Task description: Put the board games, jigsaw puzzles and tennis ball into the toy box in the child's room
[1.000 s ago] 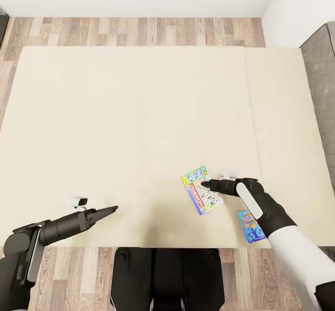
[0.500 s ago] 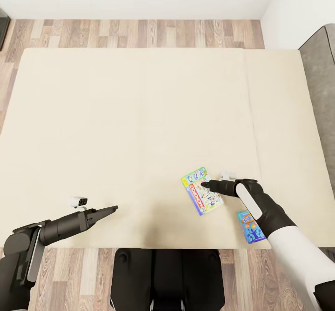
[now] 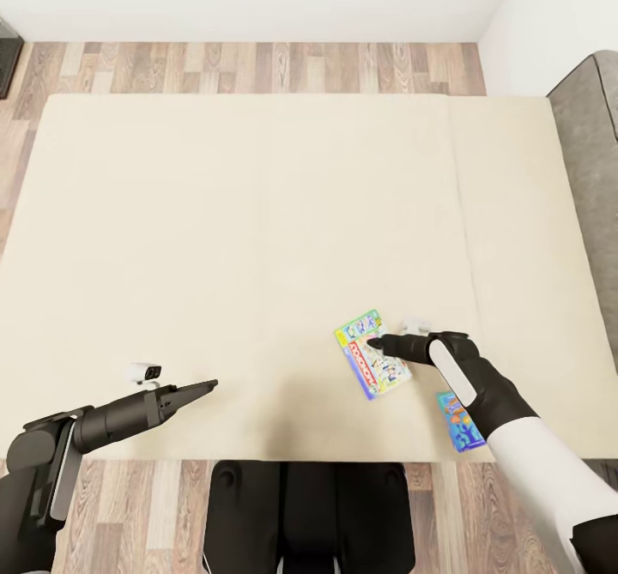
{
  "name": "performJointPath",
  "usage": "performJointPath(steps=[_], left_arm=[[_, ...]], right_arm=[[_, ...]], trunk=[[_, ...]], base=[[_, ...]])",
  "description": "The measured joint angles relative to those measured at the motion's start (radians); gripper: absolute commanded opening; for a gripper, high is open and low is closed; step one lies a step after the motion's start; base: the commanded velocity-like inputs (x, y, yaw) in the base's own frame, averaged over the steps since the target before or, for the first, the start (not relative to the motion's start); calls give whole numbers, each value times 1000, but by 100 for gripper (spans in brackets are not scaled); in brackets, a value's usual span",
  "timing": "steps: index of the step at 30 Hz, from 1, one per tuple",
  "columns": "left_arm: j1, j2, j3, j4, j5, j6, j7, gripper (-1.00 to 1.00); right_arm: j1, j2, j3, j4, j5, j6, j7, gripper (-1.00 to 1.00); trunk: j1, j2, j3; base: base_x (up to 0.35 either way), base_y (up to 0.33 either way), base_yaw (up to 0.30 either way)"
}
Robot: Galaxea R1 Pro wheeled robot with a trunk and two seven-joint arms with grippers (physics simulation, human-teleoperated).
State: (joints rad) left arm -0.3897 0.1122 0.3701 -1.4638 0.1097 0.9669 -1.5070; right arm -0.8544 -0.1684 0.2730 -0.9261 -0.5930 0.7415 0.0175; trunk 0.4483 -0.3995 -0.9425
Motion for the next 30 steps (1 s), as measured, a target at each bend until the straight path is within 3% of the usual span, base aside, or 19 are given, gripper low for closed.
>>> performJointPath(steps=[8,9,10,30], left_arm=[[0,0,0,0,0,0,0,100],[0,0,0,0,0,0,0,100],[-1,0,-1,1,0,0,0,100],[-1,0,-1,1,0,0,1,100]], right_arm=[[0,10,0,22,4,-9,6,100],[-1,11,0,26,0,-12,8,100],[0,11,1,27,-32,-13,11,100],[0,11,1,27,-33,-13,12,100]], trunk=[[1,0,13],[1,0,14],[1,1,16],[1,1,36]], base=[[0,0,0],[0,0,0],[0,0,0],[0,0,0]])
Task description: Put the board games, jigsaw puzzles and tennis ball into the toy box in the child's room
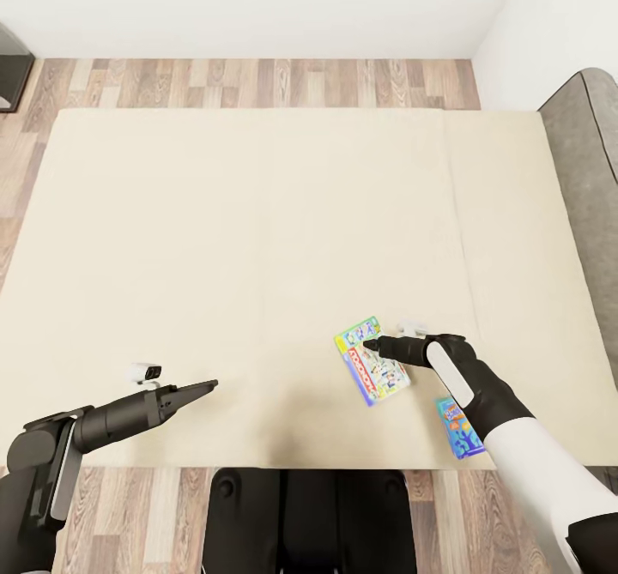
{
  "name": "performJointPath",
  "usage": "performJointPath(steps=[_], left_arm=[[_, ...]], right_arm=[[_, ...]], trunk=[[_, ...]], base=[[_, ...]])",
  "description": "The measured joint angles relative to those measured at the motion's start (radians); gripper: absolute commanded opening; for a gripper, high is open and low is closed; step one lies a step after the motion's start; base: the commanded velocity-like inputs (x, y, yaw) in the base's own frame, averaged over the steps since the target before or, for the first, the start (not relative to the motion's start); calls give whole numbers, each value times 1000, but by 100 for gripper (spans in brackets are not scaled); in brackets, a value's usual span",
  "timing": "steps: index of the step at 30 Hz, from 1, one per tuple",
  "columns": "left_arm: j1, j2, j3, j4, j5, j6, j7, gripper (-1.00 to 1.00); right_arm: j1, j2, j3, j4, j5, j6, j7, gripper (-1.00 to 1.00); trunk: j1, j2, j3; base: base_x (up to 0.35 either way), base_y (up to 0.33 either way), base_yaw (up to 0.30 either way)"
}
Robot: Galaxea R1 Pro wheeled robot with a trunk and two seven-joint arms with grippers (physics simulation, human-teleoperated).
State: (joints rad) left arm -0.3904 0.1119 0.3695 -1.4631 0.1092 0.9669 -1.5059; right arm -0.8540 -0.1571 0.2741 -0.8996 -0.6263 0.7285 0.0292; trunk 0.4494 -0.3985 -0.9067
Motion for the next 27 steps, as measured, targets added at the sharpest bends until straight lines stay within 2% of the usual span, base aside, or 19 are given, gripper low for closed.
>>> performJointPath(steps=[27], left_arm=[[0,0,0,0,0,0,0,100]], right_arm=[[0,1,0,4,-1,0,0,100]], trunk=[[0,0,0]], base=[[0,0,0]])
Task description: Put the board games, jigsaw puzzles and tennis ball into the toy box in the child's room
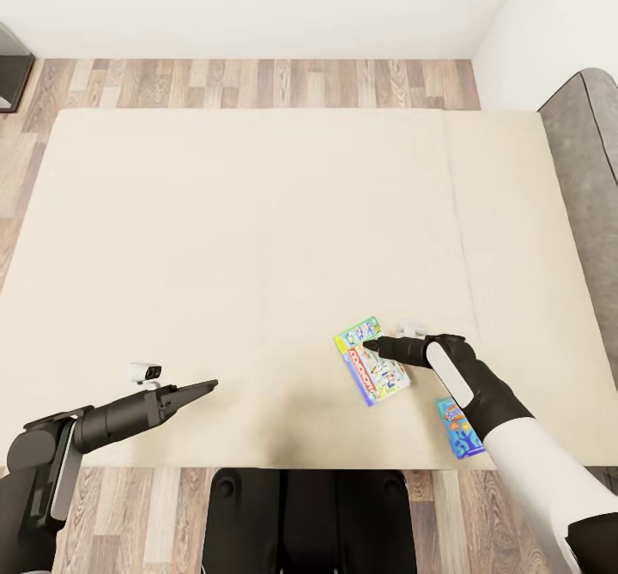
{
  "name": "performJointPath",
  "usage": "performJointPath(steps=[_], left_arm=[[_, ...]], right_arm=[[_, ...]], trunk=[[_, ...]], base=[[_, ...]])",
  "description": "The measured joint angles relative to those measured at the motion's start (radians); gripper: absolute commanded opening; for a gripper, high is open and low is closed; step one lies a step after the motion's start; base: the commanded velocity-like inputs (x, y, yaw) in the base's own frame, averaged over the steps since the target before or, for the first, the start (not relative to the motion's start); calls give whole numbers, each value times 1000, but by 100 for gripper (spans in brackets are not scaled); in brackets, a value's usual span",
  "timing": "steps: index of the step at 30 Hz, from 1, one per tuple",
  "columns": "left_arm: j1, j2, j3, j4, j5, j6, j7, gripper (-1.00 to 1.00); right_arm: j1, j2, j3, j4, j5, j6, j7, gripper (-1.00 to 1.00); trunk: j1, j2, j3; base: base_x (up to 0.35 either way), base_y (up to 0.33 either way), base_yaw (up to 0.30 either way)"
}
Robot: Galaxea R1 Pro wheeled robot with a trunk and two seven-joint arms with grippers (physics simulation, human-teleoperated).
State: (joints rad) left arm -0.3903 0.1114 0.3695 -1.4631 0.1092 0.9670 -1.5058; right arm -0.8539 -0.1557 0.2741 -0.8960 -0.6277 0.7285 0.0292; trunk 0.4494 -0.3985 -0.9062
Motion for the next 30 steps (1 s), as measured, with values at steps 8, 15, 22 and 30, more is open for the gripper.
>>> performJointPath(steps=[8,15,22,30], left_arm=[[0,0,0,0,0,0,0,100],[0,0,0,0,0,0,0,100],[0,0,0,0,0,0,0,100],[0,0,0,0,0,0,0,100]], right_arm=[[0,0,0,2,-1,0,0,100],[0,0,0,2,-2,0,1,100],[0,0,0,3,-1,0,1,100],[0,0,0,2,0,-4,0,100]], trunk=[[0,0,0],[0,0,0],[0,0,0],[0,0,0]], base=[[0,0,0],[0,0,0],[0,0,0],[0,0,0]])
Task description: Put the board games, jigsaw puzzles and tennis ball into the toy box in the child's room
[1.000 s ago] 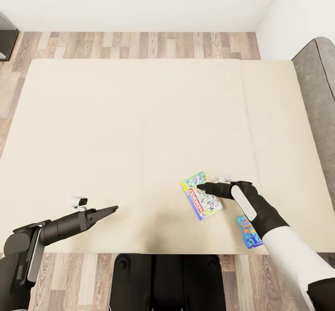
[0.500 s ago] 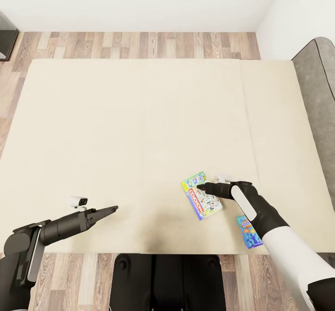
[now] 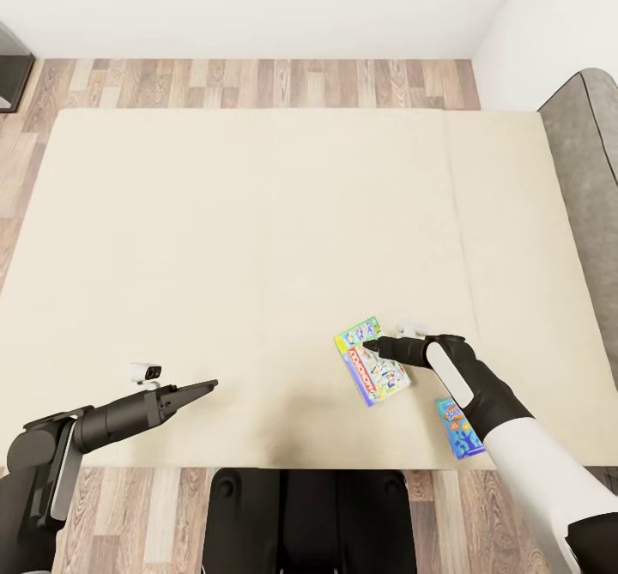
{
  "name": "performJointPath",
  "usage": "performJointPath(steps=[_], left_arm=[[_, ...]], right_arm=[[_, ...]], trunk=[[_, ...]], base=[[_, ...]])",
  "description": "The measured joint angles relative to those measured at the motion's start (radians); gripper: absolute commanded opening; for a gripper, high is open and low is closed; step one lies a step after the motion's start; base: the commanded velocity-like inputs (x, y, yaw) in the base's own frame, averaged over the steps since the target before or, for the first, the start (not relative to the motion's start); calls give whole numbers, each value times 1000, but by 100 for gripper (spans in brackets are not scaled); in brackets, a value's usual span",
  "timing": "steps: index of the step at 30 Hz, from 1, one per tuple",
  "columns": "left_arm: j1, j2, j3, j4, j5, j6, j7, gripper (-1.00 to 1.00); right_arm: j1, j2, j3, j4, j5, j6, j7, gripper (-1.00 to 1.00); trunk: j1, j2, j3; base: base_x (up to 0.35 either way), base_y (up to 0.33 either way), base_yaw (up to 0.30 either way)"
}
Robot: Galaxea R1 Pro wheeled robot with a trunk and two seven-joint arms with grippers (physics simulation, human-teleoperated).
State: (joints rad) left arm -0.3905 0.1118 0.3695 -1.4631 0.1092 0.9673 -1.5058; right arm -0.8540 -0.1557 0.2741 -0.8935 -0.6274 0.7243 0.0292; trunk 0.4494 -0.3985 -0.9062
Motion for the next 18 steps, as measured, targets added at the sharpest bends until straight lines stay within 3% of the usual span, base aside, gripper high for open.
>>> performJointPath(steps=[18], left_arm=[[0,0,0,0,0,0,-1,100]], right_arm=[[0,2,1,0,0,1,1,100]], trunk=[[0,0,0]], base=[[0,0,0]])
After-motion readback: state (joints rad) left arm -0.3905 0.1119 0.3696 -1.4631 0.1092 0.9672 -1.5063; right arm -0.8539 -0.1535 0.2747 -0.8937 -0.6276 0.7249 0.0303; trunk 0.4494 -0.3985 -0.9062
